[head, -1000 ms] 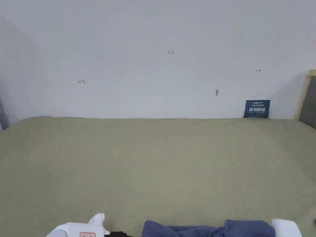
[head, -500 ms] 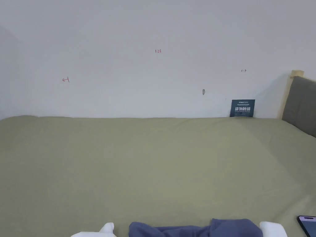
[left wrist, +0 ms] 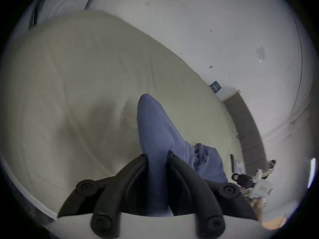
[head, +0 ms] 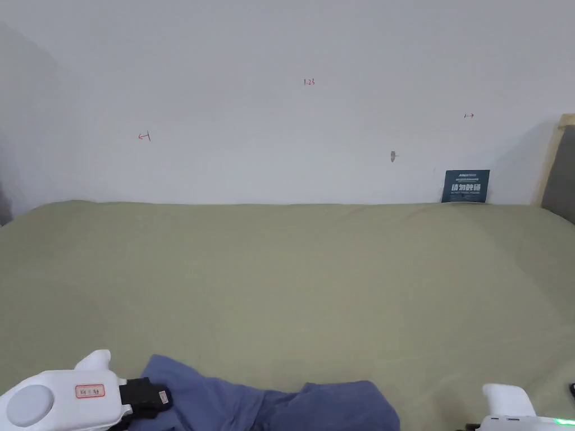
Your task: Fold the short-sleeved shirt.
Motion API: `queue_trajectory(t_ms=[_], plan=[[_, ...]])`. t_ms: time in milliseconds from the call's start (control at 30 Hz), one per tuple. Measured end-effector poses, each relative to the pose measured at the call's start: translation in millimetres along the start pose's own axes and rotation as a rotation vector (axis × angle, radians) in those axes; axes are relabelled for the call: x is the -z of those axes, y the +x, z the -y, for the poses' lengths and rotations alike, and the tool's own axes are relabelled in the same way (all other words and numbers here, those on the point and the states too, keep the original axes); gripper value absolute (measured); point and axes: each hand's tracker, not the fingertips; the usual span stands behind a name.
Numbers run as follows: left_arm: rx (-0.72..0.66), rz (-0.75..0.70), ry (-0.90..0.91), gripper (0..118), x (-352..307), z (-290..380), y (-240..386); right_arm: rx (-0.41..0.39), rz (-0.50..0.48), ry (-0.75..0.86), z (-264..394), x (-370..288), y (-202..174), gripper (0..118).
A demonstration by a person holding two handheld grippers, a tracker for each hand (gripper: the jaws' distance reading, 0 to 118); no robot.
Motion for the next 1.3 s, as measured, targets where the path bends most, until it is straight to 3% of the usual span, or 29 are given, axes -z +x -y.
queue_trajectory(t_ms=[67,200,367,500,600,633,800,867,900,933,1000,1133,1200,1300], plan=[[0.115,-0.017,0.01,14,1,5,25,-0.003,-0.001,-0.002,0,1,-1,0],[0.221,0.006,-0.041,14,29,21,93,-0.001,-0.003,-0.006,1,1,0,0],[0.387,0.123,-0.162,14,75,64,181,0.029,0.01,-0.005,1,0,12,0],[0.442,0.205,-0.256,18,108,96,219,0.045,0.031,0.0,1,-1,20,0],[0.39,0.277,-0.332,89,126,106,218,0.069,0.045,-0.001,2,0,26,0],[0.342,0.278,-0.331,96,127,107,213,0.074,0.05,-0.005,3,1,27,0],[0.2,0.316,-0.201,91,96,87,181,0.07,0.049,-0.014,5,2,28,0],[0.164,0.355,-0.141,68,90,79,170,0.074,0.042,-0.016,4,3,27,0],[0.15,0.376,-0.133,46,90,77,167,0.075,0.039,-0.016,3,3,25,0],[0.145,0.376,-0.136,16,92,75,170,0.075,0.037,-0.014,3,2,23,0],[0.147,0.373,-0.148,13,102,82,172,0.068,0.033,-0.005,4,0,18,0],[0.191,0.401,-0.398,9,145,122,189,0.056,0.016,0.018,4,-3,12,0],[0.225,0.326,-0.474,8,166,149,194,0.059,0.015,0.019,4,-2,11,0],[0.12,0.409,-0.454,4,164,163,186,0.041,0.017,0.007,4,0,5,0]])
